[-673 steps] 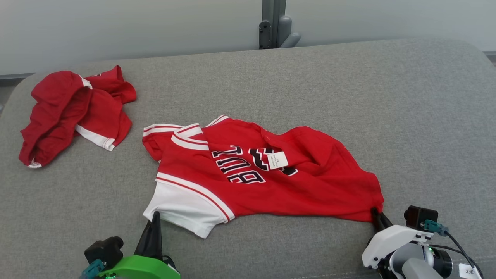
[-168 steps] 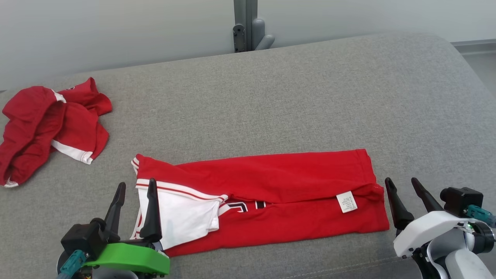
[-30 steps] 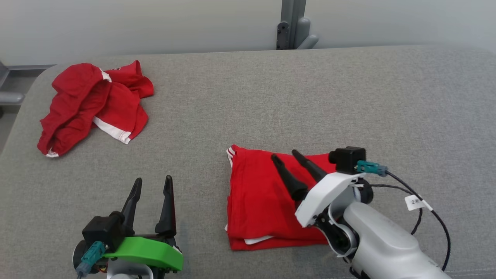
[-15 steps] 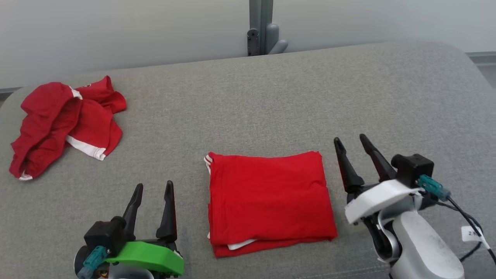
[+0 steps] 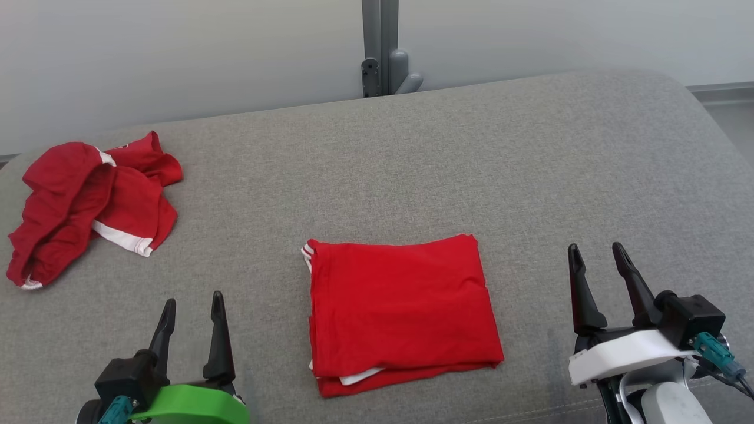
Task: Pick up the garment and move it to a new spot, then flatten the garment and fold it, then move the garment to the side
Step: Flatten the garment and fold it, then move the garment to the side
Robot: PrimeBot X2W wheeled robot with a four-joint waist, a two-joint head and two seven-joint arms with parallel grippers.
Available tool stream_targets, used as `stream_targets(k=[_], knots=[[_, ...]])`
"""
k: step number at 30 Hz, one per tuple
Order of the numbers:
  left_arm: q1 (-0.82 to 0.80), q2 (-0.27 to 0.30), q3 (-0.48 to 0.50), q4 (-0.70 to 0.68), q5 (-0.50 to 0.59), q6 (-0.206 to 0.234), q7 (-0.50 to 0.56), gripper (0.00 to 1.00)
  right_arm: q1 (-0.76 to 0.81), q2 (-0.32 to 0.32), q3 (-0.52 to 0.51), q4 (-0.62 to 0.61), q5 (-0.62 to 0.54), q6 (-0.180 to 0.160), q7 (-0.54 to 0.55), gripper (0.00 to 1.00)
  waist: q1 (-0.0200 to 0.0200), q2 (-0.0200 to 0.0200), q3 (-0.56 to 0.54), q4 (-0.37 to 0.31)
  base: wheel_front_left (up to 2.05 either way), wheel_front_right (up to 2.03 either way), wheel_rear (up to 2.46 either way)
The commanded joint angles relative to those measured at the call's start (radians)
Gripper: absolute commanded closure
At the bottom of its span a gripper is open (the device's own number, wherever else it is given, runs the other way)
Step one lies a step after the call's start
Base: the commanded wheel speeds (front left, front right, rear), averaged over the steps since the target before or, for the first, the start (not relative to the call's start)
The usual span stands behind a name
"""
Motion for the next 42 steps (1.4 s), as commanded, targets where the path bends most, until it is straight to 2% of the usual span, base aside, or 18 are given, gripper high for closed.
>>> stream_targets(k=[1,14,23,31,42], knots=[[0.025,-0.003,0.012,-0.001,0.022,-0.002,-0.003,0.0,0.02,0.001,-0.006,-0.014,-0.004,0.0,0.006,0.0,0.0,0.0102,-0.004,0.005,0.0,0.0,0.0],[0.045,-0.035,0.056,0.028,0.07,-0.045,-0.003,0.0,0.04,0.004,-0.01,-0.045,-0.001,0.0,0.041,0.0,0.0,0.0102,-0.023,0.02,0.0,0.0,0.0],[0.044,-0.056,0.061,0.042,0.09,-0.066,-0.003,0.0,0.016,-0.005,-0.028,-0.01,-0.021,0.0,0.092,0.0,0.0,0.0102,-0.024,0.041,0.0,0.0,0.0],[0.024,-0.069,0.063,0.055,0.111,-0.085,-0.003,0.0,-0.064,-0.066,0.045,0.121,0.037,0.0,0.171,0.0,0.0,0.0102,-0.006,0.086,0.0,0.0,0.0],[-0.007,-0.085,0.078,0.067,0.133,-0.105,-0.002,0.0,-0.205,-0.138,0.223,0.38,0.258,0.0,0.282,0.0,0.0,0.0102,0.059,0.155,0.0,0.0,0.0]])
